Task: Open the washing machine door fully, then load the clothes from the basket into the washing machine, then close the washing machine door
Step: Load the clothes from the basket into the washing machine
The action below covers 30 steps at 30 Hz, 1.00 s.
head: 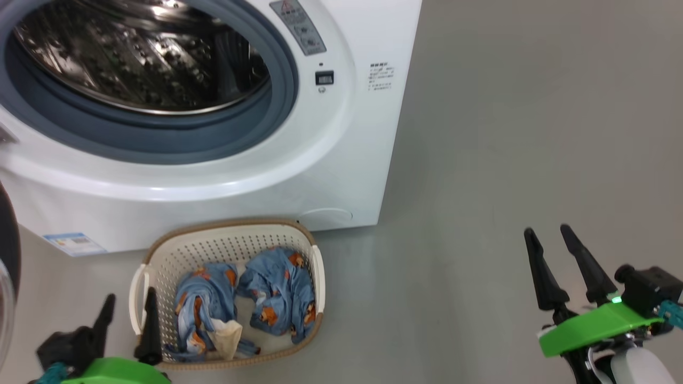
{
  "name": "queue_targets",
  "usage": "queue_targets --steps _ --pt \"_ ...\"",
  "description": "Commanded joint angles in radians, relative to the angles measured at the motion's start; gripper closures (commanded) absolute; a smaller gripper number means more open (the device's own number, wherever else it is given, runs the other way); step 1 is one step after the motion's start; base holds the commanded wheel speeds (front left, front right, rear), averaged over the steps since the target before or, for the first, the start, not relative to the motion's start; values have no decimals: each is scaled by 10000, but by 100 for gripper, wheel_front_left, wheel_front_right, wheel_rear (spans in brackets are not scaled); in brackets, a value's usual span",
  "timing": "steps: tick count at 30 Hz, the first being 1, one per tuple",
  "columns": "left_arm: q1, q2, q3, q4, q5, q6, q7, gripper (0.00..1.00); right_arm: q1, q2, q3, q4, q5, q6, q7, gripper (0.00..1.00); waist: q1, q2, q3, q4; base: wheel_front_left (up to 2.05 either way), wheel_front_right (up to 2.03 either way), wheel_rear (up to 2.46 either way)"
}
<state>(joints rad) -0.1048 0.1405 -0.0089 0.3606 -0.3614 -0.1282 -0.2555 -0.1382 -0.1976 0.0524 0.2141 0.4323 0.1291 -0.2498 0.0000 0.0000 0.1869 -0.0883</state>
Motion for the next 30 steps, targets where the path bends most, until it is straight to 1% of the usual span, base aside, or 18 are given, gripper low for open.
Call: queue_targets --steps 1,5,11,12,25,30 --pt "-472 141 200 27 164 -25 -63 0 -344 -52 236 -331 -87 16 -120 0 0 0 315 -14 0 0 0" --pt "-921 168 -92 798 88 -25 -63 0 -581 73 225 -419 -113 16 -120 0 0 0 853 -54 0 0 0" --pt "-2045 385 -396 2474 -158 -25 -63 0 -1025 250 278 -566 -172 16 -120 0 0 0 1786 -144 0 0 0" --pt "-2045 385 -396 2474 -158 -25 -63 0 -1025 250 278 -566 -172 16 -120 0 0 0 1786 -144 0 0 0" --pt "-5211 1231 -1505 6150 -912 -25 -63 0 -2329 572 540 -982 -320 16 -120 0 0 0 4168 -482 0 0 0" --pt "-6089 1438 -1878 6972 -1187 -25 -63 0 -2799 669 585 -1099 -343 16 -120 0 0 0 4842 -663 0 0 0"
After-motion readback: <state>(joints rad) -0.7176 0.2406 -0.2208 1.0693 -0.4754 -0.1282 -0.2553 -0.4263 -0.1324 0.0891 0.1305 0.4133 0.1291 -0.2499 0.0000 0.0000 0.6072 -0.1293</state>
